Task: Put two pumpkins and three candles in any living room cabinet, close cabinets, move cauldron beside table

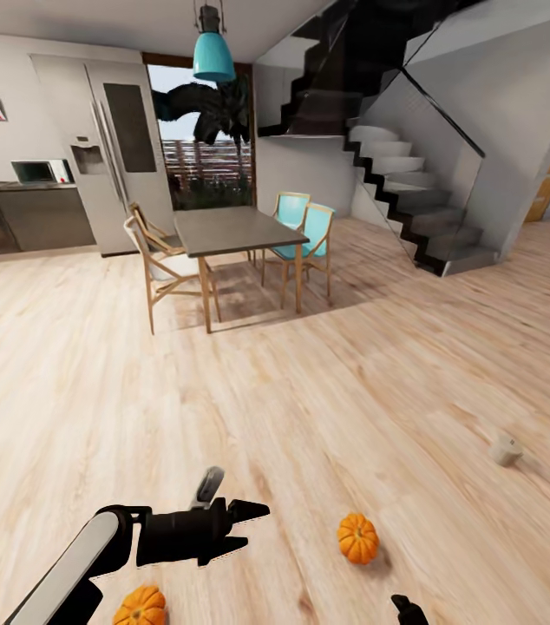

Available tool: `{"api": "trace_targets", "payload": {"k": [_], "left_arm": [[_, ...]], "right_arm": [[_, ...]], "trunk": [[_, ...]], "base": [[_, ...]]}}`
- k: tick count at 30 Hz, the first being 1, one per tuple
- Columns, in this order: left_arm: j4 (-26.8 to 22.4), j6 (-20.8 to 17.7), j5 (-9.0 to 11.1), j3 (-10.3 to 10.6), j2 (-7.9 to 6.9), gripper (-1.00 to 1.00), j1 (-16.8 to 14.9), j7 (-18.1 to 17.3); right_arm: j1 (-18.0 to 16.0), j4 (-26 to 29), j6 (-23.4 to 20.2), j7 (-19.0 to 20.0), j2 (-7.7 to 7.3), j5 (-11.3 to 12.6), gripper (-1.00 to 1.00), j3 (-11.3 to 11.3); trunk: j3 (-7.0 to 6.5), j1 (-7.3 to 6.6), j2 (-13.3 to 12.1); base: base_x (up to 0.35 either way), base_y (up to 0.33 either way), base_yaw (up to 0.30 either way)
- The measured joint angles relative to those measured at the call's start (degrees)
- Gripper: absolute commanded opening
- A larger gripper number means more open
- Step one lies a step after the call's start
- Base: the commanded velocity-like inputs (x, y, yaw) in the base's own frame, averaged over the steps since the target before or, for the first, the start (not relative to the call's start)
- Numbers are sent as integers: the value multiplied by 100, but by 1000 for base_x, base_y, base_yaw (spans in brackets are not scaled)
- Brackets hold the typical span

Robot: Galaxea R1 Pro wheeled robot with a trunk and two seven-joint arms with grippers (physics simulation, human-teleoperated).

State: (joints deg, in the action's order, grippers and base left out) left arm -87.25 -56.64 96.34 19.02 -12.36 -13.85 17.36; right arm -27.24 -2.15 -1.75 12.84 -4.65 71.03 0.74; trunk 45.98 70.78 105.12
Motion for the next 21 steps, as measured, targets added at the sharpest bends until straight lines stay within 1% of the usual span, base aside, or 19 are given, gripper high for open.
{"api": "trace_targets", "payload": {"k": [5, 17, 21], "left_arm": [[2, 0, -1, -1, 0, 100, 0, 1], [0, 1, -1, 0, -1, 100, 0, 0], [0, 3, -1, -1, 0, 100, 0, 1]], "right_arm": [[0, 0, -2, -5, 1, 0, 100, 1], [0, 0, -2, -10, 1, 0, 100, 4], [0, 0, -3, -10, 1, 0, 100, 4]], "trunk": [[20, 0, 0], [130, 2, 0], [168, 1, 0]], "base": [[295, -61, -14], [168, -118, 0], [245, -64, 0]]}}
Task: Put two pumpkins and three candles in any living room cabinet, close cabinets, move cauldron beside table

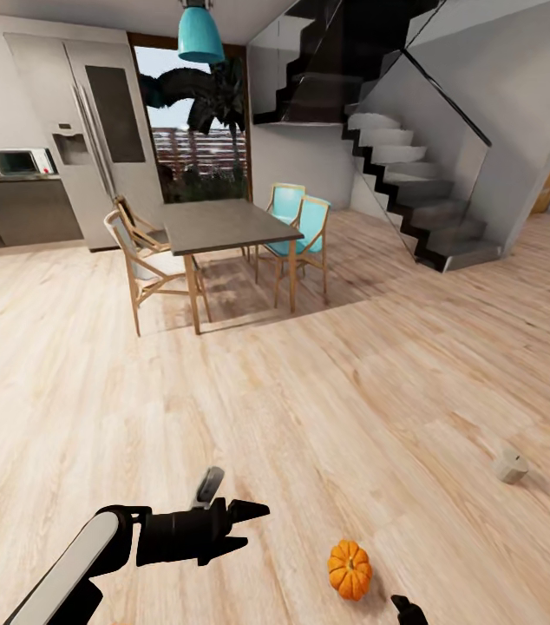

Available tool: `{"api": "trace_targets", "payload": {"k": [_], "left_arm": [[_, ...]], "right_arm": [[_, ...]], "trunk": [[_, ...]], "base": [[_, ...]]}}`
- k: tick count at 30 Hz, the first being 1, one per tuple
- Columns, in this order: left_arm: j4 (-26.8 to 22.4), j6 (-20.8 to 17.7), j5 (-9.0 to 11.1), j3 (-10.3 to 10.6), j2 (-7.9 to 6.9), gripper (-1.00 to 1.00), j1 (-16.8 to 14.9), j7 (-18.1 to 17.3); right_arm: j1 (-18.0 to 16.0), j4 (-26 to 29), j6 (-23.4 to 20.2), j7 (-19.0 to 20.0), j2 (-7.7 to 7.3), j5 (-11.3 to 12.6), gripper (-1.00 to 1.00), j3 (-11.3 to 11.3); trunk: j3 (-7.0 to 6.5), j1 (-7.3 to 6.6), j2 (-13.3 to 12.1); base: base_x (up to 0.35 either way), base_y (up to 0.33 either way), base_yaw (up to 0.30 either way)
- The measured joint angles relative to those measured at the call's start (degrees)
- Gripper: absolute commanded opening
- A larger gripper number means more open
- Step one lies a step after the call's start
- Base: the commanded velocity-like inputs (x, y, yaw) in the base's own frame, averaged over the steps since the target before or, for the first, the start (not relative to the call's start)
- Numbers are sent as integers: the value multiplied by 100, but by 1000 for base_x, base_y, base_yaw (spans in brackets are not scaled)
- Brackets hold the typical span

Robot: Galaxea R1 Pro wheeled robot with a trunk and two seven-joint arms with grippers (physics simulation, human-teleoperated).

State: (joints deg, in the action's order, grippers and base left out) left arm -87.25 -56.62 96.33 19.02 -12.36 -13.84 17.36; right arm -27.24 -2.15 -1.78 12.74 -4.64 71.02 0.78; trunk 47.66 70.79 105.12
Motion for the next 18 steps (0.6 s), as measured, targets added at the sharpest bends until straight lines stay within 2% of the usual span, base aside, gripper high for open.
{"api": "trace_targets", "payload": {"k": [8, 14, 18], "left_arm": [[2, -1, 0, 0, 0, 100, 0, -1], [-3, 1, 0, 0, 0, 100, 0, -2], [0, 1, 0, -1, 0, 100, 1, 0]], "right_arm": [[0, 0, 1, -5, 0, -1, 100, 0], [-1, -1, 2, -15, 0, -2, 100, 0], [0, 0, 0, -23, 0, -3, 100, 0]], "trunk": [[76, 0, 0], [132, 1, 0], [170, 0, 0]], "base": [[269, -119, 13], [176, -226, 88], [203, -77, 121]]}}
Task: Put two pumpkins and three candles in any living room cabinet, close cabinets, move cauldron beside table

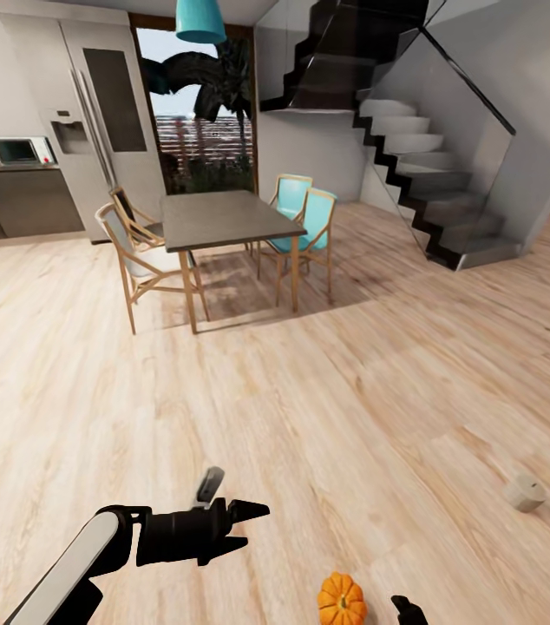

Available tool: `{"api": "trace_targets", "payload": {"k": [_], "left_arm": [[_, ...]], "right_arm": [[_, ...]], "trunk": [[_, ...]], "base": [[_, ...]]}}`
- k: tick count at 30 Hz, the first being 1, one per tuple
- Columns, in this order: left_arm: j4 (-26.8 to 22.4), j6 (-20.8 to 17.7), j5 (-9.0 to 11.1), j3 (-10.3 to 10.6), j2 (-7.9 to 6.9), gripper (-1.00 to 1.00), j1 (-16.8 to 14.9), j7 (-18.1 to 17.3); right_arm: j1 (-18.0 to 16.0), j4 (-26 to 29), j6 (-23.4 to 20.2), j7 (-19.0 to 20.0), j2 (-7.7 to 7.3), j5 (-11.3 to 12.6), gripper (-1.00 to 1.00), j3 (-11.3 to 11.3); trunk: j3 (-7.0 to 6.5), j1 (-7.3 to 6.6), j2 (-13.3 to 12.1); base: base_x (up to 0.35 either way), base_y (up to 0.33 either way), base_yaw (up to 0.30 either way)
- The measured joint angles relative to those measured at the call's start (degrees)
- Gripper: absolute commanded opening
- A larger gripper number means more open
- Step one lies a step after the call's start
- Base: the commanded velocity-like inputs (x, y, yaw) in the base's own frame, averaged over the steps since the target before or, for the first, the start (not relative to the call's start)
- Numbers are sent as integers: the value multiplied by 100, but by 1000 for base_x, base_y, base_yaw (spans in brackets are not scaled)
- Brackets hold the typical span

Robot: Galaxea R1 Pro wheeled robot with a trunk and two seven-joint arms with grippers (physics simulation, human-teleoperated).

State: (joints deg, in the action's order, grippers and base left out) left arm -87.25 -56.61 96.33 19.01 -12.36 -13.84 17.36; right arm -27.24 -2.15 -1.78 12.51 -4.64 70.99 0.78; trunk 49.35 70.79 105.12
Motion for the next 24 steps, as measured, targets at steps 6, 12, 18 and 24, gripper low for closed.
{"api": "trace_targets", "payload": {"k": [6, 12, 18, 24], "left_arm": [[1, -1, 1, 0, 0, 100, 0, 1], [2, 1, 0, 0, 0, 100, 0, -1], [1, 1, 1, -1, 0, 100, 0, 0], [5, 0, 1, -1, 1, 100, -1, 5]], "right_arm": [[0, 0, 13, -24, 0, -3, 100, 0], [-2, 0, 29, -41, 0, -5, 100, 0], [-1, 0, 34, -48, 0, -6, 100, 0], [-1, 0, 34, -36, 0, -6, 100, 0]], "trunk": [[55, 2, 0], [105, 2, 0], [154, 2, 0], [189, 3, 0]], "base": [[63, 8, 132], [-5, -79, 178], [-8, -58, 188], [-36, -39, 114]]}}
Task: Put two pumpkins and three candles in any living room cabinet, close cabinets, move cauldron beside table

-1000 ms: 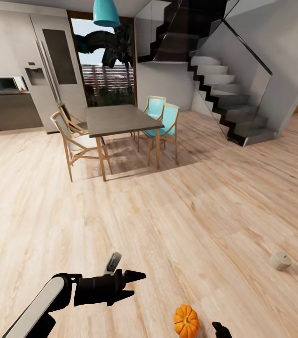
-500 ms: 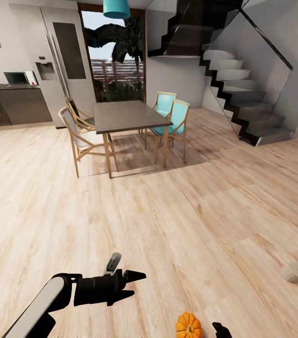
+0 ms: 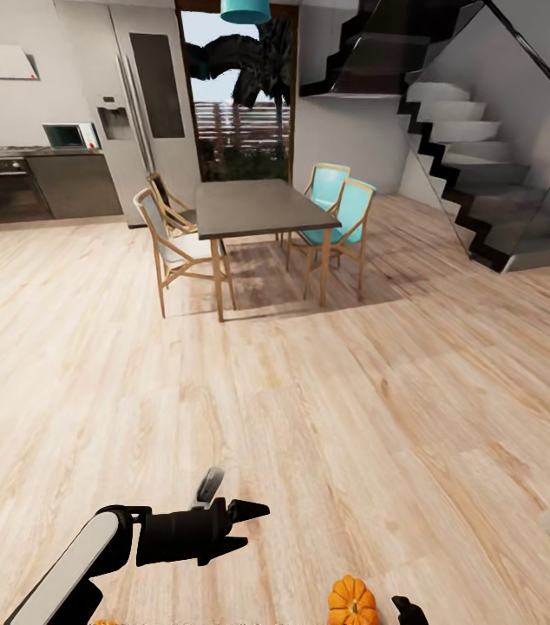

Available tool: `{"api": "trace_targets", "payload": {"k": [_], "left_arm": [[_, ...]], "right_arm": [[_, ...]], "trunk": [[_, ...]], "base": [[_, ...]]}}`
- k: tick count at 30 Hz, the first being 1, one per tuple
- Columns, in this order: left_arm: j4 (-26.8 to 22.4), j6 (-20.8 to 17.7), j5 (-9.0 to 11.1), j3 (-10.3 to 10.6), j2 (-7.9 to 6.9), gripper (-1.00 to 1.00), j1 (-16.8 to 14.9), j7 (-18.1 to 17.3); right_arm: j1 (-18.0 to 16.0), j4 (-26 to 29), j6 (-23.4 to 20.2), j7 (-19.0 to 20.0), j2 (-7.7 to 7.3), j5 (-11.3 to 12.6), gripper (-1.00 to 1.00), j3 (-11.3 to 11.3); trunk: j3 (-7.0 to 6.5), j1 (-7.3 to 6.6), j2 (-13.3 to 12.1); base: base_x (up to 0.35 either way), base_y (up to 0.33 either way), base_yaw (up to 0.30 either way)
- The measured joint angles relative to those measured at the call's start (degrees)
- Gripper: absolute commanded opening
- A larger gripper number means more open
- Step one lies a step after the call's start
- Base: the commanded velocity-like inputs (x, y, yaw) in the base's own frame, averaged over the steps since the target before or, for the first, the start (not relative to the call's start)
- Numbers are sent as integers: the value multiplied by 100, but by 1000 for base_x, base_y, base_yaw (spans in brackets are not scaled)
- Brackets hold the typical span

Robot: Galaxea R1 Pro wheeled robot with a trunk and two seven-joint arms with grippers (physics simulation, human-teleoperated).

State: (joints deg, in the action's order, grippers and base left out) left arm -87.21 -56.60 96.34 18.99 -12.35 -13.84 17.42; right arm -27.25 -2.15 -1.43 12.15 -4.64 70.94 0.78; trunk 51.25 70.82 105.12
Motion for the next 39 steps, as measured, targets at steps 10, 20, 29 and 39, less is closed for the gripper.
{"api": "trace_targets", "payload": {"k": [10, 20, 29, 39], "left_arm": [[-2, 0, 2, -1, -1, 100, 0, 4], [-52, -6, 9, 2, -1, 100, 0, -4], [-200, -19, 24, -38, -17, 100, 5, -54], [-222, -57, 78, -252, -37, 100, 8, -99]], "right_arm": [[0, 0, 50, -3, 18, -8, 100, 414], [0, 0, 51, 31, 10, 16, 100, 515], [-1, 0, 236, 128, 0, 25, 100, 515], [0, -18, 231, 1285, -20, 89, 100, 486]], "trunk": [[3, 0, 0], [4, 0, 0], [3, 0, 0], [164, 197, 359]], "base": [[-3, 34, 5], [0, 0, 0], [0, 0, 0], [0, 0, 0]]}}
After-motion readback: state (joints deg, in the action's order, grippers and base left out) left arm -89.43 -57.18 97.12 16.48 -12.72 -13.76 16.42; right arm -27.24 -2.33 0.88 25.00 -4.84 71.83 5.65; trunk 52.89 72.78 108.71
